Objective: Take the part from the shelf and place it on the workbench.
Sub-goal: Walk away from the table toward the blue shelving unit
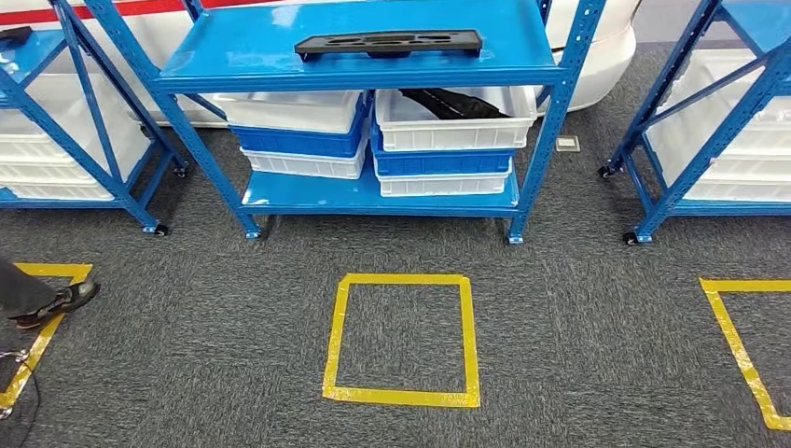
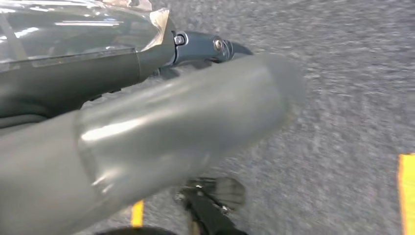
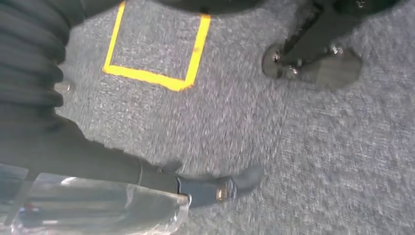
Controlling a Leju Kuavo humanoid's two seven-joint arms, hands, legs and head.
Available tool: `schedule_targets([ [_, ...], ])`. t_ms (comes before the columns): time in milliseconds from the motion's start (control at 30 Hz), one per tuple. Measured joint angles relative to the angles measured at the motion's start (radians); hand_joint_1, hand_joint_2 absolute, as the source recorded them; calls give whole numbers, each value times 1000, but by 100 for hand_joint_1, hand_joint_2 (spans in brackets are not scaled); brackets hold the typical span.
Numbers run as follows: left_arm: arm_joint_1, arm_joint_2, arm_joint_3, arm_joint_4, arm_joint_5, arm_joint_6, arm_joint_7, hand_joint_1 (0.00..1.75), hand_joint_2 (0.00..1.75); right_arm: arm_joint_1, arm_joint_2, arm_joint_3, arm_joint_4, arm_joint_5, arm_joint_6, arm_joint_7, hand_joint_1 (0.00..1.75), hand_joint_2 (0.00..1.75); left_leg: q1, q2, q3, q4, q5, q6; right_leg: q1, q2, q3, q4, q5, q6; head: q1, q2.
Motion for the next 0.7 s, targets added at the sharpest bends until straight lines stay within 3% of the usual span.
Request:
schedule_targets([
  [33,-2,-2,0,0,0,5,2,0,0,-2,-2,0,0,0,-1,0,0,175,0,5,-47,67,-10,1,5,1,7,-4,-4,-6,-2,0],
  [100,-1,-3,0,0,-1,7,3,0,0,-6,-4,0,-1,0,-5,0,0,175,-1,12,-142,178,-67,8,15,4,25,-14,-13,-19,-2,0],
  [133,0,-4,0,0,-2,7,2,0,44,-6,-4,0,-1,0,-7,0,0,175,-2,12,-183,208,-96,12,20,6,35,-18,-20,-26,-2,0],
  [167,0,-4,0,0,-4,8,2,0,87,-6,-4,0,-1,-1,-9,0,0,175,-4,12,-207,208,-102,18,24,7,44,-20,-26,-32,-2,0],
  [200,0,-4,0,0,-7,9,2,0,131,-6,-4,0,-1,-3,-10,0,0,175,-6,12,-217,180,-80,25,26,9,53,-21,-33,-37,-2,0],
  [233,0,-4,0,0,-9,10,1,0,175,-6,-4,0,-1,-5,-11,0,0,175,-10,13,-215,131,-35,35,28,11,62,-22,-39,-40,-2,0],
  [267,0,-4,-1,0,-11,11,0,0,175,-6,-3,-1,-1,-7,-12,0,0,175,-16,15,-205,70,22,46,29,12,67,-24,-44,-41,-2,0],
  [300,0,-3,-1,0,-12,12,-2,0,131,-6,-2,-1,-1,-8,-12,0,0,175,-23,15,-194,18,63,57,31,15,74,-26,-48,-40,-2,0],
  [333,0,-3,-1,0,-13,12,-5,0,87,-6,-2,-1,-1,-9,-14,0,0,175,-30,13,-187,-16,83,67,32,17,78,-28,-53,-37,-2,0],
  [400,0,-3,-1,0,-15,12,-11,0,0,-7,-1,-1,-1,-10,-16,0,0,175,-39,5,-181,-33,82,73,38,20,85,-33,-62,-25,-2,0],
  [467,0,-4,-1,0,-17,12,-15,0,0,-7,-3,-1,-1,-10,-16,0,0,175,-36,1,-163,-48,94,62,44,20,91,-34,-70,-16,-1,0],
  [533,0,-8,-1,0,-17,12,-16,0,0,-7,-7,-1,-1,-10,-16,0,0,175,-36,0,-141,-65,103,56,48,20,71,27,-104,-23,2,0],
  [633,0,-10,-1,0,-18,12,-15,0,0,-6,-12,-1,-1,-10,-17,0,0,175,-53,-2,-131,-67,98,65,57,20,-24,201,-177,-44,5,0],
  [667,0,-10,-1,0,-18,12,-15,0,0,-6,-13,-1,-1,-10,-18,0,0,175,-59,-4,-129,-67,95,69,63,20,-41,221,-177,-44,5,0],
  [700,0,-11,-1,0,-18,12,-14,0,0,-6,-14,-1,-1,-10,-18,0,0,175,-65,-7,-125,-67,93,72,69,20,-40,205,-160,-42,6,0],
])
